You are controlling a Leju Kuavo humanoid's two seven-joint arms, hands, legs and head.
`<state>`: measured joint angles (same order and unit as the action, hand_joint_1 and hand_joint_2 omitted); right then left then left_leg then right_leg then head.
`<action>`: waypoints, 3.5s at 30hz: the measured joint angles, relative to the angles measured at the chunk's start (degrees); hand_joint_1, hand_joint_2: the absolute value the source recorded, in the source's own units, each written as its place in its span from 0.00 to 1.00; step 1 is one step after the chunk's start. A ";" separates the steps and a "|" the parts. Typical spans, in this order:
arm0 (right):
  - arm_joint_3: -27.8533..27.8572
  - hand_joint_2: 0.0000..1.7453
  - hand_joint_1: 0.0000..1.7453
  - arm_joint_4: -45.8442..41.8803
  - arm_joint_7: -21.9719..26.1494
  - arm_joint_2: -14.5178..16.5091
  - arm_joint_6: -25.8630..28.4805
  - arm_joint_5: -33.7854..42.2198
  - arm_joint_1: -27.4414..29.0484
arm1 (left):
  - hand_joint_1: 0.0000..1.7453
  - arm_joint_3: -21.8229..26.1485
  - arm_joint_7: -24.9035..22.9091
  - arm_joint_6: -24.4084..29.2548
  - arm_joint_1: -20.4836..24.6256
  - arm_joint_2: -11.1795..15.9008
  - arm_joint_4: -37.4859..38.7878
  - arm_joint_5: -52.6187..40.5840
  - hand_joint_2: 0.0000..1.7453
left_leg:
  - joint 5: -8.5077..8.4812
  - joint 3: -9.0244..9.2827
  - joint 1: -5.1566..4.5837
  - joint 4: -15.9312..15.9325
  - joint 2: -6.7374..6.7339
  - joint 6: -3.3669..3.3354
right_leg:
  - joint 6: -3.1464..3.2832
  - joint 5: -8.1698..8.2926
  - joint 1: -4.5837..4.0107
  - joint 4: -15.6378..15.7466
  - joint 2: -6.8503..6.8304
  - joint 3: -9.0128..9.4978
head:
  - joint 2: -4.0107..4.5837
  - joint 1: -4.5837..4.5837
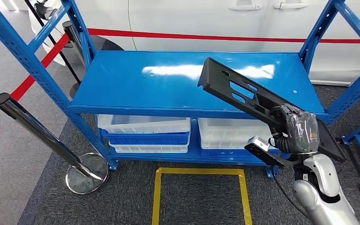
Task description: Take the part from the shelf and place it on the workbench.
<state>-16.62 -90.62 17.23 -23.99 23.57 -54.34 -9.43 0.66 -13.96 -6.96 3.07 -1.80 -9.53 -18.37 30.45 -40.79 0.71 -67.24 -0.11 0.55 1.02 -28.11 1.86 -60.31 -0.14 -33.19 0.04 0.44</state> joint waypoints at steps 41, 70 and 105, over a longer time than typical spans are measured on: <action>4.01 1.00 1.00 -0.17 1.57 -2.94 -1.39 2.57 3.76 | 0.00 1.29 -0.37 0.33 0.26 -0.22 0.00 0.20 1.00 | 0.72 14.33 -1.13 9.55 0.22 -1.88 | -1.01 5.71 -0.46 0.30 -0.28 -5.20 | 0.00 -0.07; 4.08 1.00 1.00 1.87 2.00 -2.91 -2.04 3.36 2.57 | 0.00 1.84 -0.42 0.26 0.05 -0.38 0.02 0.39 1.00 | -1.48 10.11 -1.23 5.58 3.24 -3.00 | 0.22 3.90 -1.04 0.66 3.09 -3.61 | 0.00 0.00; 4.15 1.00 1.00 2.56 1.76 -2.76 -2.99 4.16 2.69 | 0.00 2.49 -0.06 -0.04 0.34 -0.55 -0.01 -0.22 1.00 | 0.02 15.46 -1.76 12.08 3.30 -3.92 | -1.30 9.93 -0.46 1.98 6.09 -8.33 | 0.00 -0.08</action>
<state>-12.47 -88.06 19.00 -26.75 20.57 -50.18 -6.74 3.15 -14.02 -7.00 3.41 -2.35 -9.54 -18.59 30.46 -25.32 -1.05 -55.16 3.19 -3.37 -0.28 -18.18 1.39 -58.32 5.95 -41.52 0.04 0.36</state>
